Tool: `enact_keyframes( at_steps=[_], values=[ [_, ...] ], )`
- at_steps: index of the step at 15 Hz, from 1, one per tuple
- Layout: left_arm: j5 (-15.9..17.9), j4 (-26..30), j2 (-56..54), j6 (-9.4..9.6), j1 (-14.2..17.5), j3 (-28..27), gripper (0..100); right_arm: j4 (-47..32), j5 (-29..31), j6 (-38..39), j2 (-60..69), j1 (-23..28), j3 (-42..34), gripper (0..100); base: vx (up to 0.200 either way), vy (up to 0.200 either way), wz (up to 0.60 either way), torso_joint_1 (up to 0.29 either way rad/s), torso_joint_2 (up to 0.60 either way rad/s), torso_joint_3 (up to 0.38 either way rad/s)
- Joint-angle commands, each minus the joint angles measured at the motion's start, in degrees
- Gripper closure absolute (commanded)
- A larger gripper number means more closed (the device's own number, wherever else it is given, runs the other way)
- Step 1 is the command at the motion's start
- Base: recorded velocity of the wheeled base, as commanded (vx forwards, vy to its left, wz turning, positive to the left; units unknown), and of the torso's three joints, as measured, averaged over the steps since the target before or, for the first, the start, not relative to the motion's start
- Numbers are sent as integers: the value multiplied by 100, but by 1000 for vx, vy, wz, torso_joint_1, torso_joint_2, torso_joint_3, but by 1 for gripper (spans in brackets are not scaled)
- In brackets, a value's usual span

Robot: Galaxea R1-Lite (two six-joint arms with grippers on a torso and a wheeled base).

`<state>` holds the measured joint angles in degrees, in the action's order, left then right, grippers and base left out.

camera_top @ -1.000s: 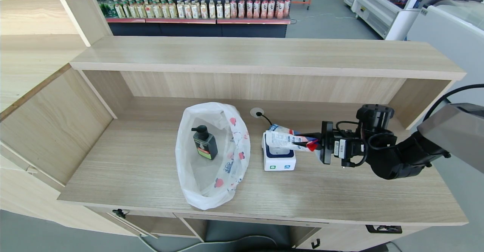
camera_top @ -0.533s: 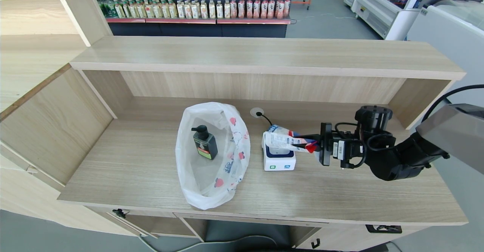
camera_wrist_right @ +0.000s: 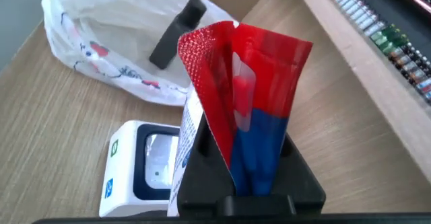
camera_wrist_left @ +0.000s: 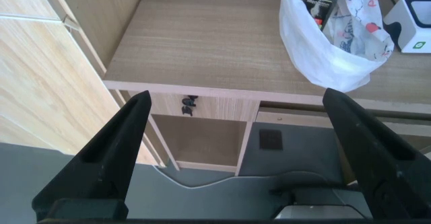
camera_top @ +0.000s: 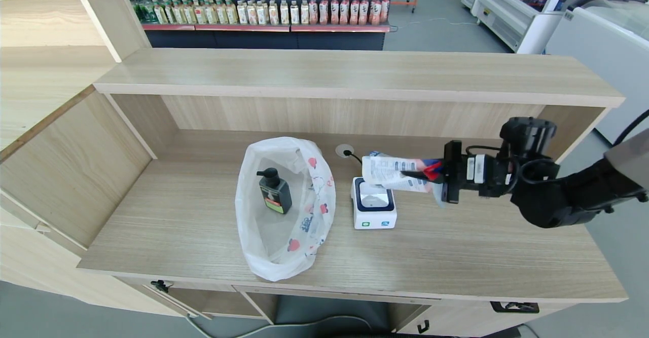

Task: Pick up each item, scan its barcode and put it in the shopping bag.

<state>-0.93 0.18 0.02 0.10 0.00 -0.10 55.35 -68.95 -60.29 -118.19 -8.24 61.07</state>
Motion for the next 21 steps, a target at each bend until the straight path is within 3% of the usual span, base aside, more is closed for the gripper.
enact_keyframes(
  at_steps=[1, 2, 4, 5, 6, 10, 19, 21],
  values=[
    [-4, -1, -2, -1, 0, 1, 0, -59, 417, 1573, 1641, 244, -395, 100, 0, 0, 0, 0, 0, 0],
    [-4, -1, -2, -1, 0, 1, 0, -59, 848, 2092, 1896, 262, -623, 100, 0, 0, 0, 0, 0, 0],
    [-4, -1, -2, -1, 0, 1, 0, -164, 3784, 4430, 2458, -64, -1379, 100, 0, 0, 0, 0, 0, 0],
    [-4, -1, -2, -1, 0, 1, 0, -305, 4997, 5309, 2485, -529, -1405, 100, 0, 0, 0, 0, 0, 0],
    [-4, -1, -2, -1, 0, 1, 0, -463, 5717, 5871, 2476, -723, -1370, 100, 0, 0, 0, 0, 0, 0],
    [-4, -1, -2, -1, 0, 1, 0, -1702, 6042, 7146, 2766, -1013, -1397, 100, 0, 0, 0, 0, 0, 0],
    [-4, -1, -2, 8, 0, 1, 0, -1738, 6051, 7234, 2784, -1092, -1634, 100, 0, 0, 0, 0, 0, 0],
    [-4, -1, -2, 8, 0, 1, 0, -1738, 6042, 7269, 2775, -1083, -1678, 100, 0, 200, 0, -2, 0, 2]
  ],
)
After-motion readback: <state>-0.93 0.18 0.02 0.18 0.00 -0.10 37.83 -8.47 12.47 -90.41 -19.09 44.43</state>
